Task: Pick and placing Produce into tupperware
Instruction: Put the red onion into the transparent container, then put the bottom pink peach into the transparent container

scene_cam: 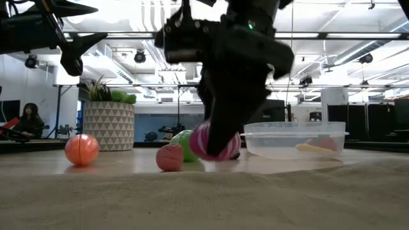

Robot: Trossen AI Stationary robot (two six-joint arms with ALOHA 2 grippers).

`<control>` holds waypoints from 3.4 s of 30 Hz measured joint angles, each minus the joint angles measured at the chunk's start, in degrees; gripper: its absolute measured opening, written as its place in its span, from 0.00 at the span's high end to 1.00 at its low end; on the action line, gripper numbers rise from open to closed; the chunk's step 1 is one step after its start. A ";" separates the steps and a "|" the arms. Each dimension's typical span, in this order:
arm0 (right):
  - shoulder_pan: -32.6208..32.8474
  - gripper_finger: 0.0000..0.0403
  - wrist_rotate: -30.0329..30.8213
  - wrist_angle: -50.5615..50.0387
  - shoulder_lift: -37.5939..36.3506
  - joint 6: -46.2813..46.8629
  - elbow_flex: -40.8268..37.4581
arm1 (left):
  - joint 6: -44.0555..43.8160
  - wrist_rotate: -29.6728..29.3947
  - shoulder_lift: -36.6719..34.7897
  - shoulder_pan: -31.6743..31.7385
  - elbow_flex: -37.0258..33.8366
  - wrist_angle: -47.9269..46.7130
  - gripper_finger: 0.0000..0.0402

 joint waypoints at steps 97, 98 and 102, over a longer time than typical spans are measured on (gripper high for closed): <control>-0.45 0.54 -0.50 -7.55 8.24 6.04 17.29 | -0.09 0.15 0.39 0.01 0.01 -1.43 0.46; -0.24 0.54 -0.58 -7.12 8.24 6.47 16.69 | -0.09 0.15 0.39 0.00 0.00 -1.42 0.46; 0.73 0.54 -1.75 -5.73 8.24 6.92 14.82 | -0.09 0.15 0.42 0.01 0.01 -1.42 0.46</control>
